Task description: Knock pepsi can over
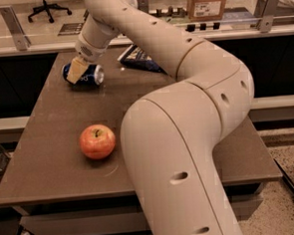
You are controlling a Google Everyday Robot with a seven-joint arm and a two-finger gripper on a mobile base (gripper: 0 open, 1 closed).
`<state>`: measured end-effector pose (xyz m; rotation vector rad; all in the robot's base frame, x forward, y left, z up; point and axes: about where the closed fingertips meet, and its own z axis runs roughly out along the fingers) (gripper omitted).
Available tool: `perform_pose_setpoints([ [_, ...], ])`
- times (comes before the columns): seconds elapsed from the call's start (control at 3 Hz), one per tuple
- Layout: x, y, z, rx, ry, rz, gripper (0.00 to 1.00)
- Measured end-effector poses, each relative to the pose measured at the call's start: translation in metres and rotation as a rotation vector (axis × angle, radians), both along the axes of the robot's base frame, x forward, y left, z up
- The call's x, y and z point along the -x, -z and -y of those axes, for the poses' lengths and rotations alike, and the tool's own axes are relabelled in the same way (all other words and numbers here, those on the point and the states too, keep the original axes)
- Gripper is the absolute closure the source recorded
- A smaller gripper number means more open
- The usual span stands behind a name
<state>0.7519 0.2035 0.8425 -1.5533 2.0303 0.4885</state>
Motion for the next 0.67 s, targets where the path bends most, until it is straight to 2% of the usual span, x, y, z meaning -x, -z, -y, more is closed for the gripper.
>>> perform_pose_setpoints([
  [0.67, 0.0005, -0.0008, -0.0006, 0.004, -0.001, -0.003, 0.44],
])
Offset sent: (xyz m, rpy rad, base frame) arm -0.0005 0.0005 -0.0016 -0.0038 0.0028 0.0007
